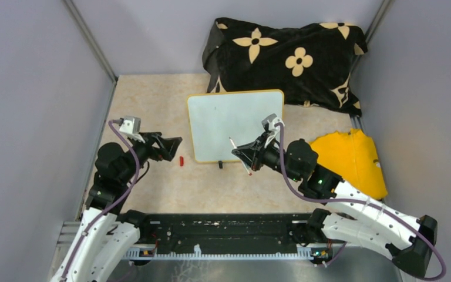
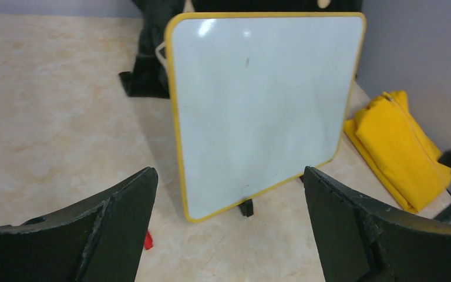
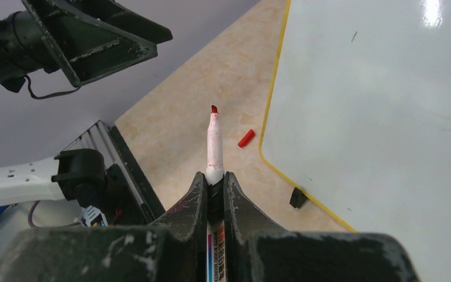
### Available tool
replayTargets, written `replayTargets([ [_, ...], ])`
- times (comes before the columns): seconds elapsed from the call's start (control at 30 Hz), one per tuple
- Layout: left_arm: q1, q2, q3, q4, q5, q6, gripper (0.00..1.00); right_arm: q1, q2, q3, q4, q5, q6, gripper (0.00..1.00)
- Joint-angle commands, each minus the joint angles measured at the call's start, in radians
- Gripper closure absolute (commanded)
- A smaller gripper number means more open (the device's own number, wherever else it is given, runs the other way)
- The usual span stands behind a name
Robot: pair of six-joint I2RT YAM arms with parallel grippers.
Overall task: Write a sentence on the whiteboard
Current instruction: Place the pen cap at the center of the board, then write a sentence on the whiteboard.
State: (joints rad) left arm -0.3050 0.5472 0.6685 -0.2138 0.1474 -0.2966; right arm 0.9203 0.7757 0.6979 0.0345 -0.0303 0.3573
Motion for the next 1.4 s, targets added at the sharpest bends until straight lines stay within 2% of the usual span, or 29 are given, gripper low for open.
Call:
replayTargets([
  [0.0, 0.004, -0.030, -0.063, 0.155, 0.229, 0.005, 0.01, 0.008, 0.052, 0.110, 0.064, -0.049, -0.034, 1.00],
  [0.07, -0.003, -0.028, -0.105, 0.205, 0.263, -0.023, 0.01, 0.008, 0.091, 0.145, 0.060, -0.049, -0.037, 1.00],
  [0.2, -0.056, -0.022, -0.147, 0.252, 0.168, -0.122, 0.01, 0.009, 0.154, 0.202, 0.057, -0.064, -0.014, 1.00],
  [0.4, -0.166, 0.076, -0.120, 0.306, 0.180, -0.069, 0.01, 0.009, 0.190, 0.229, 0.066, -0.077, 0.032, 1.00],
  [0.5, -0.177, 0.129, -0.109, 0.374, 0.232, -0.097, 0.01, 0.024, 0.178, 0.215, 0.055, -0.105, 0.040, 1.00],
  [0.67, -0.177, 0.191, -0.075, 0.471, 0.414, -0.173, 0.01, 0.032, 0.121, 0.187, -0.016, -0.138, -0.004, 1.00],
  [0.9, -0.177, 0.204, -0.036, 0.542, 0.458, -0.264, 0.01, 0.032, 0.133, 0.279, -0.196, -0.207, -0.165, 1.00],
  [1.17, -0.177, 0.244, 0.000, 0.625, 0.534, -0.307, 0.01, 0.029, 0.154, 0.242, -0.072, -0.294, -0.177, 1.00],
  [1.37, -0.176, 0.305, -0.015, 0.779, 0.636, -0.474, 0.02, 0.001, 0.160, 0.206, 0.042, -0.376, -0.126, 1.00],
])
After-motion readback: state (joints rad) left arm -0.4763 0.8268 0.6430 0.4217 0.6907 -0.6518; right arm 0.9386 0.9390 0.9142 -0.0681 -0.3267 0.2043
